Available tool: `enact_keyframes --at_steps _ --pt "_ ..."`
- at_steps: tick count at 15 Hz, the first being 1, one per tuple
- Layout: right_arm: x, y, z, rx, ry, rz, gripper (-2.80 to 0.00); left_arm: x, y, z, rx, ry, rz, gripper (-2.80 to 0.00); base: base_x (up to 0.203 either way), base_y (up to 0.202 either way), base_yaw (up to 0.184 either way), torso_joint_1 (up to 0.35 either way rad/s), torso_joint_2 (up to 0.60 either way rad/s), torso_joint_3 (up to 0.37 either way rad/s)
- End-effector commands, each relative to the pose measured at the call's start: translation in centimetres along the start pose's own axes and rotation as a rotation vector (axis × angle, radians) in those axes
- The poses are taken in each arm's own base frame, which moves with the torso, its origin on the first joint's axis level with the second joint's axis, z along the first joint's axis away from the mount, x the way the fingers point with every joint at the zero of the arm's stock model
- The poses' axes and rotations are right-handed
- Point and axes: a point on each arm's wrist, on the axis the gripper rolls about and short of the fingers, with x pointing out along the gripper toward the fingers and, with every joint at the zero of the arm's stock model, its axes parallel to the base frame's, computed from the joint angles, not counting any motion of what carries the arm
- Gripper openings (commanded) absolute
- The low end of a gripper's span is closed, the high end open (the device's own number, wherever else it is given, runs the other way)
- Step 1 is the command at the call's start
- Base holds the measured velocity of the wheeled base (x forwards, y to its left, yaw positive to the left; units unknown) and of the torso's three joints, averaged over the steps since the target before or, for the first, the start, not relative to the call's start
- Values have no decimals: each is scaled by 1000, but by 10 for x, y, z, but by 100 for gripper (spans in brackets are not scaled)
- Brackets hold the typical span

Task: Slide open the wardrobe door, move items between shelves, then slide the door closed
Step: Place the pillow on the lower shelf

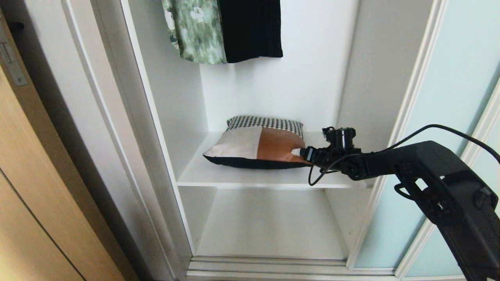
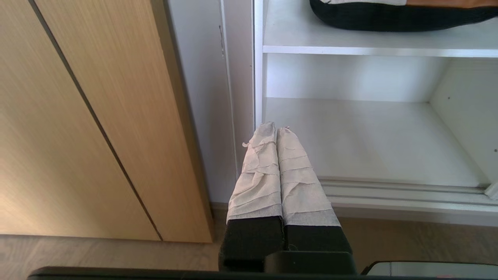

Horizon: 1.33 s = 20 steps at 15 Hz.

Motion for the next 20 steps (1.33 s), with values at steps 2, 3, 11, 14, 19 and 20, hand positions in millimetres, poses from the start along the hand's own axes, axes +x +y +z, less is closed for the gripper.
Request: enact_keyframes --at_steps 2,3,11,14,19,20 --pt "4 -5 -7 12 32 -14 0 -8 1 32 -1 -55 1 -280 0 0 0 0 0 0" --pt "3 -4 -6 12 32 -13 0 -11 1 45 -2 -74 1 -280 0 0 0 0 0 0" --pt "0 -9 4 6 5 25 -280 38 2 156 -32 35 5 -280 0 0 0 0 0 0" --pt "-1 -15 6 6 -6 27 -280 93 -1 179 -85 144 -106 -280 0 0 0 0 0 0" --pt "-2 -16 8 7 16 77 -280 213 -6 178 -144 297 -244 -280 0 0 0 0 0 0" --pt "-3 -15 9 5 14 80 -280 238 -8 173 -164 332 -273 -280 0 0 0 0 0 0"
